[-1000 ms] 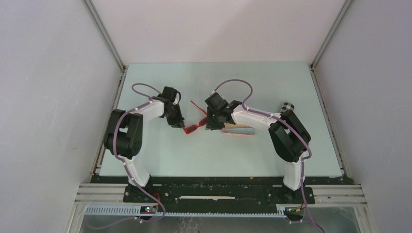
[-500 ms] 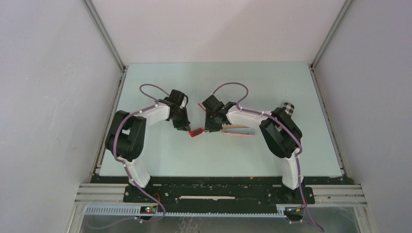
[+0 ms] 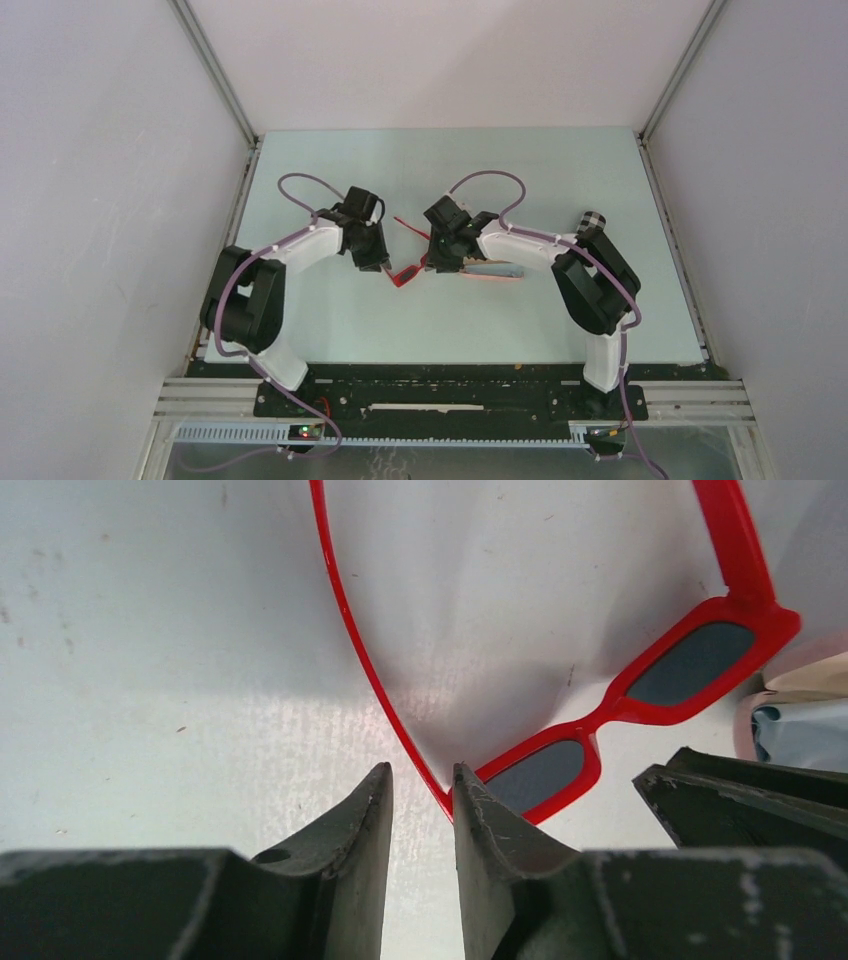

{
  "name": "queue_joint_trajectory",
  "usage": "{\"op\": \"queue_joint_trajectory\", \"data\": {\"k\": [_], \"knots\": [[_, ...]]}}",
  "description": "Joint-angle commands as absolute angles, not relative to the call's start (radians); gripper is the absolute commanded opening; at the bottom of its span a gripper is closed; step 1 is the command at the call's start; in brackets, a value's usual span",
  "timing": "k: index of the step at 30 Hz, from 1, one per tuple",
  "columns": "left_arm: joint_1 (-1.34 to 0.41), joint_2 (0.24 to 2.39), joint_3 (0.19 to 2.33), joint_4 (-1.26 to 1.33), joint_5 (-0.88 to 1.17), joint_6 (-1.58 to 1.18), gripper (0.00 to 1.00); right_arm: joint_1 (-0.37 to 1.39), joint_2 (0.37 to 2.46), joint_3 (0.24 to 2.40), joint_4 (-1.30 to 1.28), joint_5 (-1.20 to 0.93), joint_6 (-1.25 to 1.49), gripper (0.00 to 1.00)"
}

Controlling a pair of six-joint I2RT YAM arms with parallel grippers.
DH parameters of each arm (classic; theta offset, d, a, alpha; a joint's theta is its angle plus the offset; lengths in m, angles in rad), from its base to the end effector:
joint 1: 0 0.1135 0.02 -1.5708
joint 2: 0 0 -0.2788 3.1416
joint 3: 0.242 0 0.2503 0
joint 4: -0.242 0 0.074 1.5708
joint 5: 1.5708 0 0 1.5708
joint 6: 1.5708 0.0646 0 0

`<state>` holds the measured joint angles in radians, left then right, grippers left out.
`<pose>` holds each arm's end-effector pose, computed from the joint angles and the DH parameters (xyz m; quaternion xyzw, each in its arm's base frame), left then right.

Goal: Organize the sunglasses
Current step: Move the sunglasses case at the center of the board.

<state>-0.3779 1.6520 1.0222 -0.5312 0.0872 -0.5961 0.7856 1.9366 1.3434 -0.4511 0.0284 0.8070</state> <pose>0.3041 -0.1268 0.1698 -0.0977 0.9733 -0.1328 0.1597 0.3013 0.2988 0.1679 0.0140 0.9654 0.1764 0.1918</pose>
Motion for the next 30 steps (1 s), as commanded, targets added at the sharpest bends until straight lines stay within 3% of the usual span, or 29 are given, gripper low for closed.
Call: {"op": "queue_joint_trajectory", "data": {"k": [1, 15, 30], "knots": [[-0.348, 1.576, 1.041, -0.540, 0.060, -0.622, 0.34, 0.769, 1.849, 1.328, -0.404, 0.035, 0.914, 0.41], [-0.252, 1.623, 1.039, -0.483, 0.091, -0.645, 0.41, 0.751, 1.941, 1.414, -0.473, 0.020, 1.172, 0.50], [-0.233, 1.759, 1.103, -0.456, 0.126, -0.650, 0.38, 0.787, 2.084, 1.550, -0.586, 0.080, 1.193, 0.47]]}}
